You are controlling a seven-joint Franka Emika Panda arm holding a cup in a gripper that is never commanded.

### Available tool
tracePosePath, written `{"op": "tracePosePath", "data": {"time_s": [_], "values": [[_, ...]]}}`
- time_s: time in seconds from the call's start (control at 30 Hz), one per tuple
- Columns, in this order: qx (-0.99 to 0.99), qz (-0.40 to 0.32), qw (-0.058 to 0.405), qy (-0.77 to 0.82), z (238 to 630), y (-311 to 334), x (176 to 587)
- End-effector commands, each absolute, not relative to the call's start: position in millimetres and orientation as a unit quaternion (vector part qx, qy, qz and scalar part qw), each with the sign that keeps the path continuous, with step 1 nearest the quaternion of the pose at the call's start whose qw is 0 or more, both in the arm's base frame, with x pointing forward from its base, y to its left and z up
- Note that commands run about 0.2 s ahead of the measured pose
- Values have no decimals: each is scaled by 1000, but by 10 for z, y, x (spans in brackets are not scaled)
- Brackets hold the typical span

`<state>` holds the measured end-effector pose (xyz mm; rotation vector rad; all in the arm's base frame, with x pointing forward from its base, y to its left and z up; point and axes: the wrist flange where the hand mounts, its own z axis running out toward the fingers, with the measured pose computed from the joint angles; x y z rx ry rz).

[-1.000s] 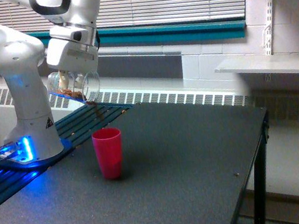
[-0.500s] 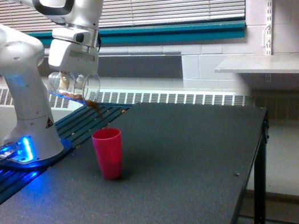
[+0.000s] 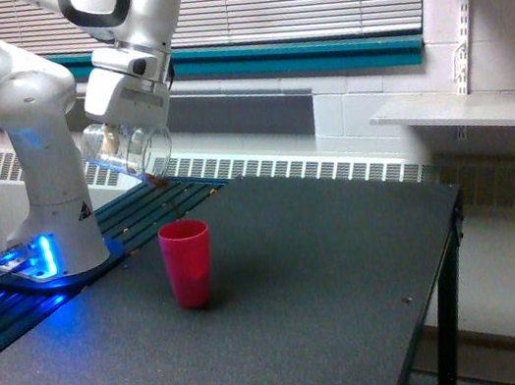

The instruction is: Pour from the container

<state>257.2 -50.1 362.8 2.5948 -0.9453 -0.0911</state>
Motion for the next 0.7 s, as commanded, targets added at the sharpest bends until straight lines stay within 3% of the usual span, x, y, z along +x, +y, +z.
{"op": "tracePosePath", "data": {"time_s": [0.03,0.7], "values": [[923,-47,194,-329,3554,-476,2500],[917,-72,204,-335,3560,-503,2423]]}}
